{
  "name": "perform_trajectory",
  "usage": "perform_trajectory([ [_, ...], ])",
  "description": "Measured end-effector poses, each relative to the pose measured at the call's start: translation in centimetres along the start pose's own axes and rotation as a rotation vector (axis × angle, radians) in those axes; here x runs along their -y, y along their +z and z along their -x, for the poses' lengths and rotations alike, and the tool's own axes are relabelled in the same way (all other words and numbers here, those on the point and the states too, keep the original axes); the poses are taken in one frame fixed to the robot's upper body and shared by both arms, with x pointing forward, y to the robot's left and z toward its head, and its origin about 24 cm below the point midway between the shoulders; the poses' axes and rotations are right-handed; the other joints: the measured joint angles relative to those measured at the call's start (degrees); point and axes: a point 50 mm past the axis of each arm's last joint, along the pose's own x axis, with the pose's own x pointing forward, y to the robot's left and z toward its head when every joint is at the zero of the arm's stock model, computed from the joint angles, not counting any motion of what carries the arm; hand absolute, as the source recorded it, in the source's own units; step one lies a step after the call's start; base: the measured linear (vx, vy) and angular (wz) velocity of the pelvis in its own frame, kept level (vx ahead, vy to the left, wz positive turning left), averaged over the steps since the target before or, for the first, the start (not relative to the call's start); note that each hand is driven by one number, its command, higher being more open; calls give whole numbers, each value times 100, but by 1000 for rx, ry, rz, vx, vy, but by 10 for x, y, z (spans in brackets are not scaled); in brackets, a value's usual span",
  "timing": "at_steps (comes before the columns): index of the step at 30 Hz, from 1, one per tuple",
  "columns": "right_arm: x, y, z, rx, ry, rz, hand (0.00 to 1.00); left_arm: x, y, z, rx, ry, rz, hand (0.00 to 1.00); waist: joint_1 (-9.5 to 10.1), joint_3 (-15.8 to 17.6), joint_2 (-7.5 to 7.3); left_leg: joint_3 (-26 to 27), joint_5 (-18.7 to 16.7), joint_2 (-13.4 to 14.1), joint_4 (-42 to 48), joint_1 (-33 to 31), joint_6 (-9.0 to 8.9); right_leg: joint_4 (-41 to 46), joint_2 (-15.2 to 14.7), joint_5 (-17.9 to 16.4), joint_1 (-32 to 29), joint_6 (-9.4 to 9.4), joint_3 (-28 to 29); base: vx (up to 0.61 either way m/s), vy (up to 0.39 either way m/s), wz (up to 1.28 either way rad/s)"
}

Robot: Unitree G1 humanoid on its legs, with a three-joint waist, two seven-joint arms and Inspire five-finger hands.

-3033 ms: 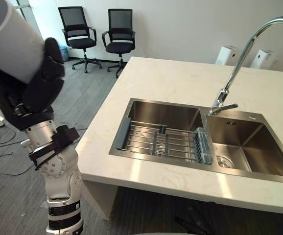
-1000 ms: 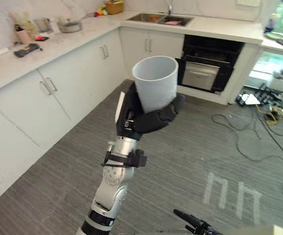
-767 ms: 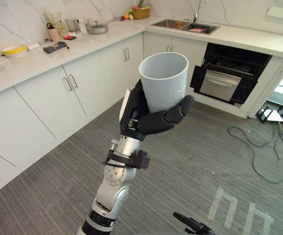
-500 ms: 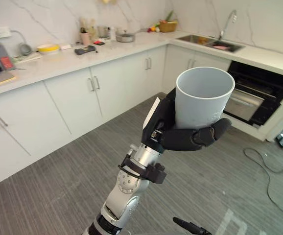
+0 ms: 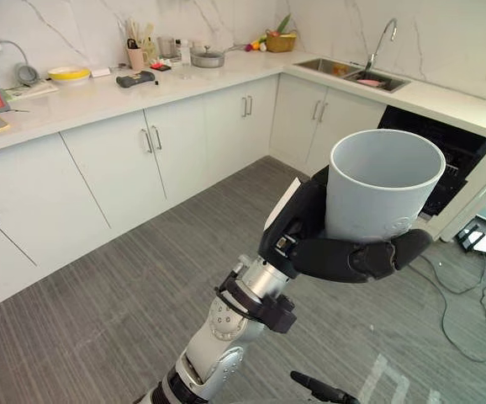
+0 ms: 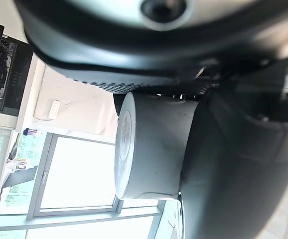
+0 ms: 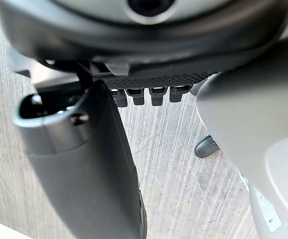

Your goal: Walk over to the sink, pick up the cup, carry it to the dishwasher, place the cup inside the dishwasher, then close the dishwasher door

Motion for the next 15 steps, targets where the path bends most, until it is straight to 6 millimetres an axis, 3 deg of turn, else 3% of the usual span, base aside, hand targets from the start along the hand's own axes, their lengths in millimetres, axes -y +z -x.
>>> perform_trajectory([
  [2,1,-1,0,-2,-3,4,100,-6,4,1,13,20,-15,0,49,5,-1,304,27,99,142,-12,-27,-6,-5,-37,0,-45,-11,13,-40,-2],
  [3,-1,1,0,6,2,8,100,-12,8,2,30,45,-39,0,31,60,-24,357,-294,216,964,-354,-32,10,-46,31,-1,-93,-46,50,-14,-17],
  [4,-1,4,0,12,1,13,100,-20,12,3,48,86,-54,0,49,108,29,352,-1004,514,2526,-865,-70,68,-54,88,-1,-84,-15,58,6,-23],
  [5,0,5,1,20,2,16,100,-24,14,5,56,115,-59,0,48,119,62,300,-1238,680,3432,-1084,-118,122,-48,93,-4,-88,-28,39,8,-25],
  [6,-42,20,-7,95,102,52,100,-74,4,47,8,420,-120,0,-254,-17,260,-1117,-2112,139,3538,-23,-856,-355,-21,1058,-977,-77,-1079,16,33,-6],
  [12,-41,18,-8,86,97,50,100,-74,2,52,-4,435,-118,0,-248,-53,241,-1015,-2113,121,3496,-24,-747,-442,-53,1106,-894,-28,-1104,31,57,3],
  [15,-40,18,-9,88,94,47,100,-78,-1,63,-27,486,-117,0,-215,-56,232,-852,-2110,120,3228,156,-712,-174,-73,1057,-975,-41,-1108,61,61,-6],
])
